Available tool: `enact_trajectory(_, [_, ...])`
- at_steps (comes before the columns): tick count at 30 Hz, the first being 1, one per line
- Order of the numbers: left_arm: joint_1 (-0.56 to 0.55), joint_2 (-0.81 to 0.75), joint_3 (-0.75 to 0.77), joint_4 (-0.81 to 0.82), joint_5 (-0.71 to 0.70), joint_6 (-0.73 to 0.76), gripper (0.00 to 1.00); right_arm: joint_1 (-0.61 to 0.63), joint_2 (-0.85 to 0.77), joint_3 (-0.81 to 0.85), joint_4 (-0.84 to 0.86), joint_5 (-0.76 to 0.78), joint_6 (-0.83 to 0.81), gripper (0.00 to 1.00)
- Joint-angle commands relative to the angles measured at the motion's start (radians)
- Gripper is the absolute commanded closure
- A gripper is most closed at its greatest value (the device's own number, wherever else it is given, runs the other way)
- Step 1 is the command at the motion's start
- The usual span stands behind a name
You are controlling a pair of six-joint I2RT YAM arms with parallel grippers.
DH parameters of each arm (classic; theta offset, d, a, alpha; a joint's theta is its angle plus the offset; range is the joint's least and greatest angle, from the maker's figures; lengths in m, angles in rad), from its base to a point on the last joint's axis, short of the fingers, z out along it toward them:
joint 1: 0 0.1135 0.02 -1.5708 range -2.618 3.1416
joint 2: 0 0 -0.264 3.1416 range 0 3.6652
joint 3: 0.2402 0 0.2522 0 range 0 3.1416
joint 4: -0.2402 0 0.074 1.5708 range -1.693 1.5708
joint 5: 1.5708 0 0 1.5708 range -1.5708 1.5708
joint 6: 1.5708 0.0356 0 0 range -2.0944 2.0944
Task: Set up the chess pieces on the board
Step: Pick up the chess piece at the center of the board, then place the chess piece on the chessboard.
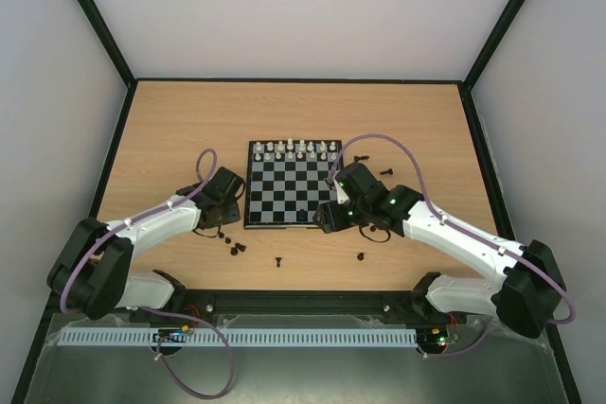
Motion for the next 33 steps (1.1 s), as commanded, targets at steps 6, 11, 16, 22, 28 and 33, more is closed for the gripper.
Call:
enact_trajectory(6, [-0.005,0.033,-0.014,0.025,0.001,0.003,0.87,-0.001,-0.024,-0.018,-0.001,-0.022,-0.014,0.32])
enact_trajectory(11, [-0.005,0.054,-0.005,0.022,0.002,0.008,0.98,-0.001,-0.029,-0.020,-0.001,-0.024,-0.014,0.32])
enact_trajectory(16, [-0.046,-0.021,0.068,-0.066,0.013,0.000,0.98,-0.001,-0.032,-0.019,-0.003,-0.020,-0.014,0.32])
enact_trajectory(22, [-0.149,-0.027,0.189,-0.153,0.053,-0.004,0.96,-0.001,-0.035,-0.018,-0.002,-0.016,-0.012,0.33])
enact_trajectory(28, [-0.213,0.039,0.212,-0.142,0.061,-0.018,0.94,-0.001,-0.039,-0.015,-0.005,-0.008,-0.011,0.32])
enact_trajectory(33, [-0.221,0.092,0.205,-0.110,0.063,-0.018,0.93,-0.001,-0.043,-0.018,-0.005,-0.008,-0.010,0.32])
